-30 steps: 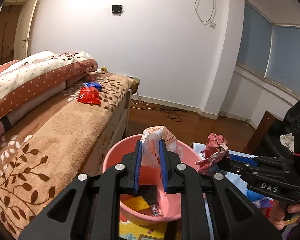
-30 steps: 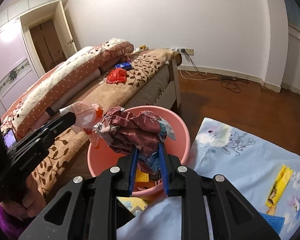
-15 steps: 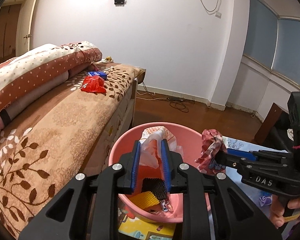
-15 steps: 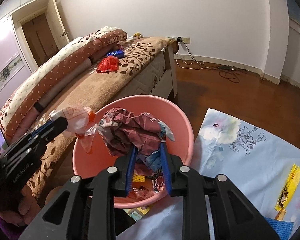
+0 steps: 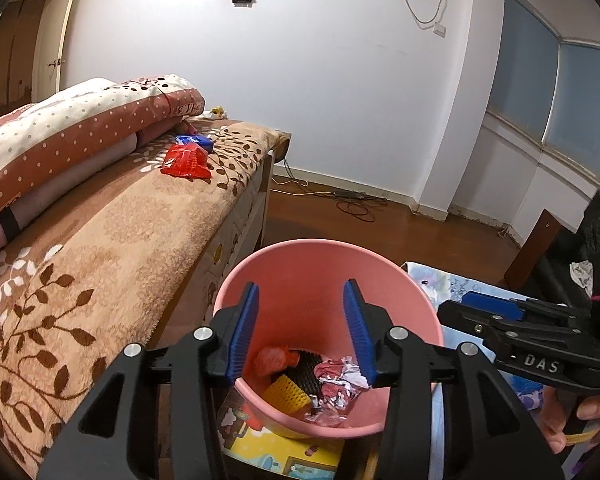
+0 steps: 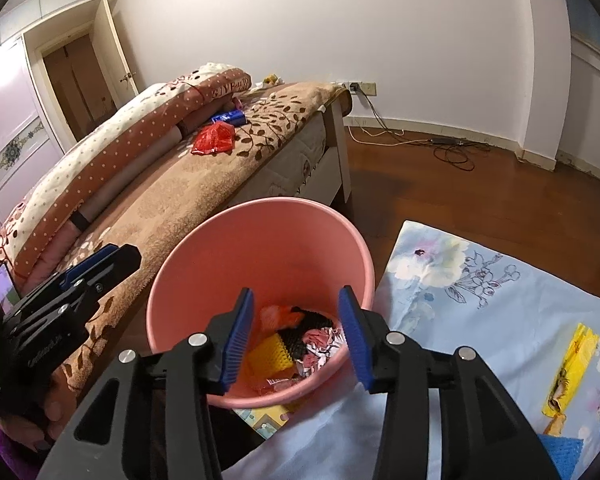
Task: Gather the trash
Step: 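Move both open tools back over the table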
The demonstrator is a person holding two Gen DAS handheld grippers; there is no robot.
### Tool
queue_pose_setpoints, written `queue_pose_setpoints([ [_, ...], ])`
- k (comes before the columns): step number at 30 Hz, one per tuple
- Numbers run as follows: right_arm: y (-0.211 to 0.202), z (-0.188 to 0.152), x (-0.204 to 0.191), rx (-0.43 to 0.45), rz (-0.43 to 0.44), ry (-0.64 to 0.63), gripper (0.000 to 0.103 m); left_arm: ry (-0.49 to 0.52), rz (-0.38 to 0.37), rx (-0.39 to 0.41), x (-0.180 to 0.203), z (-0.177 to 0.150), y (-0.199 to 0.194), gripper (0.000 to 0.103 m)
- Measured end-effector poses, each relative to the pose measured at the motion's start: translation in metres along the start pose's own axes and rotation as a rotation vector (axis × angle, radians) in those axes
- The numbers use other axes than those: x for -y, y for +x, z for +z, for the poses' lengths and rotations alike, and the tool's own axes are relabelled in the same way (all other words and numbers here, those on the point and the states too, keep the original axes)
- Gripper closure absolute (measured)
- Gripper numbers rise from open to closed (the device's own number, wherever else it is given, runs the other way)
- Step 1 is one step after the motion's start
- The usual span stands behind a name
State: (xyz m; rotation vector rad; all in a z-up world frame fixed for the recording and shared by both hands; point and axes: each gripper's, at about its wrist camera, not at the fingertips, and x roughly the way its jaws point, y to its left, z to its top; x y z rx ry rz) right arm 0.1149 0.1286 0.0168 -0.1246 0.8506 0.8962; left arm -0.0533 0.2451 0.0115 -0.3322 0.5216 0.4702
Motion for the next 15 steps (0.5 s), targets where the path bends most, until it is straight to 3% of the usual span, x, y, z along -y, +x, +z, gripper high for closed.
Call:
queue_pose_setpoints([
  [7, -0.04, -0.022, 0.004, 0.045, -0.003, 0.016, 0.058, -0.023, -0.04, -0.007, 0.01, -0.004, -0.014, 0.059],
  [15, -0.086, -0.06, 0.016, 0.071, -0.045, 0.027, 0.058, 0.055, -0.105, -0.01, 0.047, -0.017, -0.033, 0.059],
])
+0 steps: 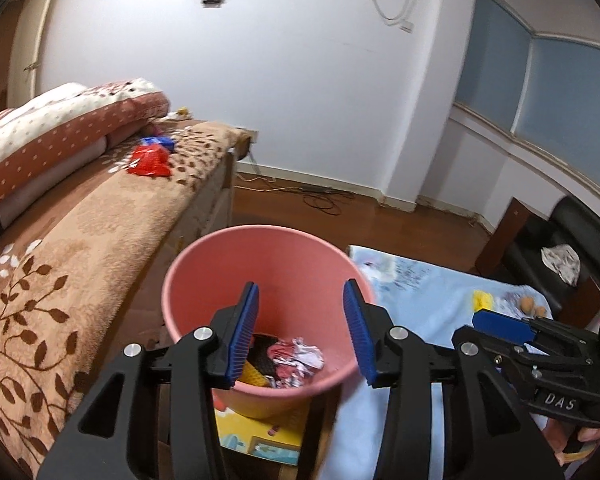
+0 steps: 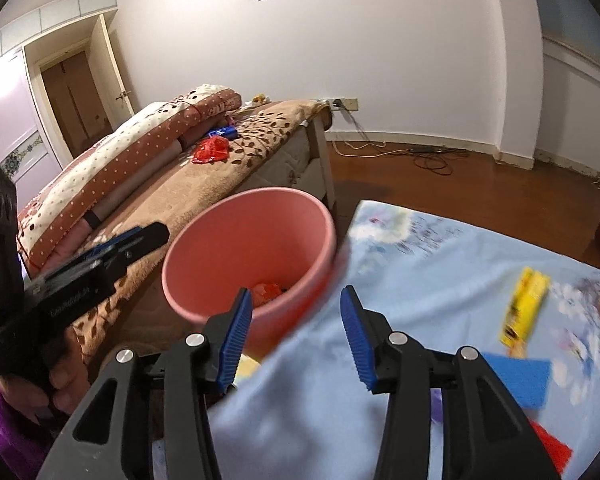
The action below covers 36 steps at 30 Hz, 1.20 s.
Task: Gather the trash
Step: 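Move both open tools back over the table, then grasp the red mesh sleeve with the right tool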
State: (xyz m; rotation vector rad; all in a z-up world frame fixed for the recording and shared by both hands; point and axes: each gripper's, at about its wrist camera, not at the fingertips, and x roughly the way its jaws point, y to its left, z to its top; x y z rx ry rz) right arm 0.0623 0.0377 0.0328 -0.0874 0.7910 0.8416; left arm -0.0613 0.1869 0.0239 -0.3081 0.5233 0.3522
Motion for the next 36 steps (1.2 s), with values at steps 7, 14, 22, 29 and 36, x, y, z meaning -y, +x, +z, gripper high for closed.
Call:
queue_pose_setpoints([
  [7, -0.043, -0.043, 0.036, -0.006, -0.097, 0.021, 0.057, 0.041, -0.104, -0.047, 0.037, -0.014, -0.004, 0.059],
  [14, -0.077, -0.088, 0.088, -0.037, -0.192, 0.106, 0.055, 0.077, -0.158, -0.091, 0.065, -0.032, 0.001, 0.059],
  [22, -0.088, -0.123, 0.115, -0.106, -0.301, 0.055, 0.048, 0.076, -0.197, -0.158, 0.078, -0.048, 0.013, 0.059],
  [29, -0.072, -0.133, 0.118, -0.17, -0.347, -0.025, 0.048, 0.127, -0.212, -0.178, 0.09, -0.054, 0.015, 0.059],
  [36, -0.059, -0.136, 0.128, -0.206, -0.402, -0.083, 0.048, 0.166, -0.224, -0.205, 0.098, -0.06, 0.019, 0.059],
])
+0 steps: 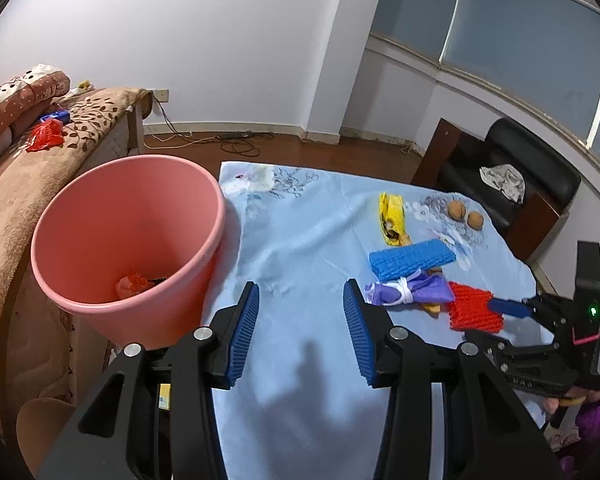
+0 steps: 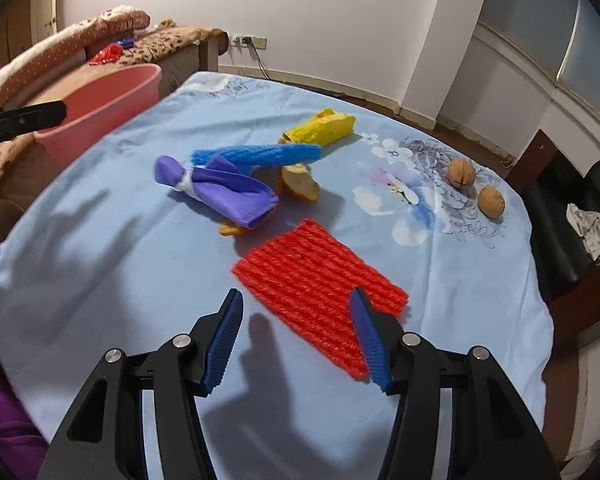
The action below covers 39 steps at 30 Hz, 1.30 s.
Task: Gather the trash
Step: 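Grasp the red mesh sleeve with the right tool, then grasp the blue spiky mesh with the left tool while the right tool holds the red mesh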
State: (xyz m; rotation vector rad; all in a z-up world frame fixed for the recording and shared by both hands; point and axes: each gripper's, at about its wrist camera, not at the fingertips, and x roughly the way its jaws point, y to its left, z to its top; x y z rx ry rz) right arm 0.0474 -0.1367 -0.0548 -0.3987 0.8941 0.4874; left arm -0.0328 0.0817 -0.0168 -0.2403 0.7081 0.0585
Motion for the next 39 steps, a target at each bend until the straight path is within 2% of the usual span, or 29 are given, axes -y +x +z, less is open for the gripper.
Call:
queue_pose_setpoints([
  [4, 0.009, 0.002, 0.01, -0.021, -0.017, 0.001, 0.049, 0.015, -0.003, -0.012, 0.004, -0.001, 0.003, 0.059],
  [9, 0.009, 0.004, 0.024, -0.011, 0.029, 0.063, 0.071, 0.024, -0.007, -0.022, 0.008, -0.001, 0.007, 0.059],
  [10, 0.009, 0.004, 0.027, -0.008, 0.035, 0.08, 0.08, 0.027, -0.009, -0.025, 0.009, -0.001, 0.008, 0.059],
  [11, 0.008, 0.005, 0.03, -0.004, 0.044, 0.097, 0.085, 0.028, -0.011, -0.027, 0.01, -0.001, 0.009, 0.059],
  [14, 0.004, 0.005, 0.039, 0.015, 0.072, 0.16, 0.09, 0.04, -0.018, -0.03, 0.014, 0.0, 0.011, 0.059],
  [21, -0.014, 0.0, 0.059, 0.104, 0.222, 0.439, 0.091, 0.085, -0.054, -0.04, 0.032, 0.005, 0.019, 0.059],
  [23, -0.016, -0.003, 0.058, 0.124, 0.237, 0.492, 0.091, 0.114, -0.07, -0.043, 0.041, 0.007, 0.022, 0.059],
  [32, -0.023, -0.021, 0.058, 0.205, 0.164, 0.587, 0.091, 0.301, -0.175, -0.055, 0.106, 0.018, 0.043, 0.059],
  [39, -0.018, -0.03, 0.061, 0.217, 0.139, 0.626, 0.09, 0.42, -0.175, -0.09, 0.144, 0.015, 0.077, 0.059],
])
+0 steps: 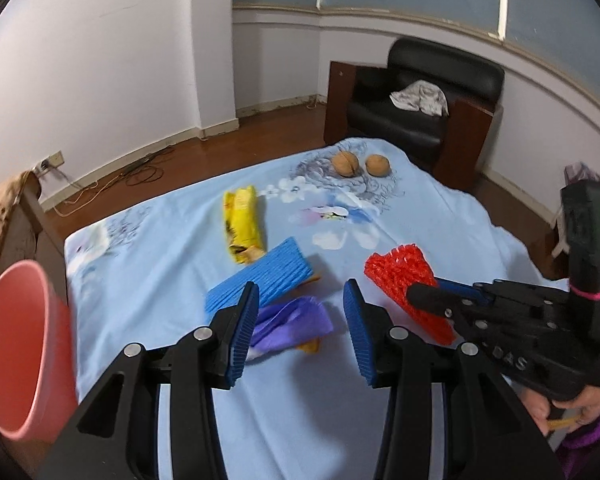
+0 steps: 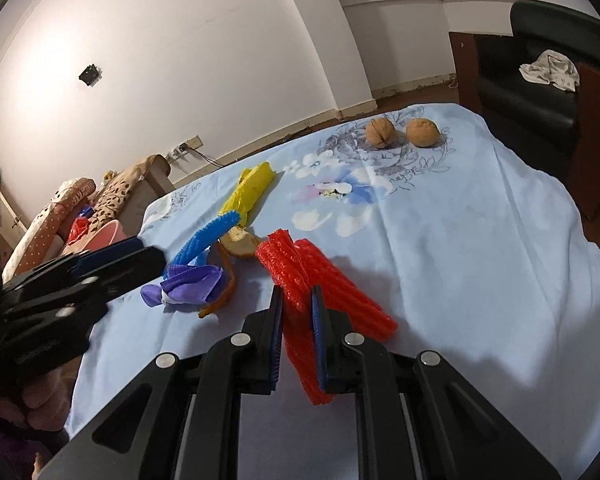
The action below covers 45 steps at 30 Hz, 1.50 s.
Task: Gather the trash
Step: 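Grasp the blue spiky mesh with the left tool while the right tool holds the red mesh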
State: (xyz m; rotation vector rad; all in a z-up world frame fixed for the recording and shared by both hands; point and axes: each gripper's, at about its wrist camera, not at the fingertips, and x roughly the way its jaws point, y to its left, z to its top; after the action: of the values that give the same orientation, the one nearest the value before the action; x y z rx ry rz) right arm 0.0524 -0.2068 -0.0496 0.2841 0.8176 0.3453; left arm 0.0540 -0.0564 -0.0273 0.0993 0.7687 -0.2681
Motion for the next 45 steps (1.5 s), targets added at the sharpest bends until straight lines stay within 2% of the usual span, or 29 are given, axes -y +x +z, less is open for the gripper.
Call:
queue_pose_setpoints([
  [6, 0.003, 0.0, 0.004, -0.011, 0.027, 0.023, 0.09, 0.033, 0.066, -0.052, 0.005, 0.007, 0.032, 0.059],
  [12, 0.003, 0.001, 0.006, -0.014, 0.045, 0.031, 0.09, 0.052, 0.121, -0.052, 0.004, 0.009, 0.045, 0.059],
  [13, 0.003, 0.001, 0.006, -0.014, 0.047, 0.033, 0.09, 0.038, 0.124, -0.044, 0.001, 0.009, 0.044, 0.062],
  [14, 0.003, 0.001, 0.007, -0.014, 0.049, 0.034, 0.09, 0.023, 0.116, -0.041, -0.002, 0.009, 0.042, 0.073],
  [17, 0.004, 0.001, 0.007, -0.017, 0.055, 0.033, 0.09, -0.04, 0.091, -0.028, -0.014, 0.011, 0.036, 0.088],
  [21, 0.004, 0.001, 0.005, -0.02, 0.052, 0.025, 0.09, -0.108, 0.09, 0.004, -0.028, 0.013, 0.022, 0.095],
  [30, 0.005, -0.001, 0.001, -0.025, 0.029, 0.003, 0.09, -0.236, 0.086, 0.087, -0.059, 0.009, -0.021, 0.096],
  [38, 0.002, 0.0, -0.002, -0.016, -0.001, -0.002, 0.09, -0.289, 0.081, 0.146, -0.072, 0.0, -0.051, 0.096],
  [45, -0.006, 0.015, -0.018, 0.003, 0.035, -0.012, 0.09, -0.338, 0.085, 0.197, -0.085, -0.008, -0.079, 0.096],
])
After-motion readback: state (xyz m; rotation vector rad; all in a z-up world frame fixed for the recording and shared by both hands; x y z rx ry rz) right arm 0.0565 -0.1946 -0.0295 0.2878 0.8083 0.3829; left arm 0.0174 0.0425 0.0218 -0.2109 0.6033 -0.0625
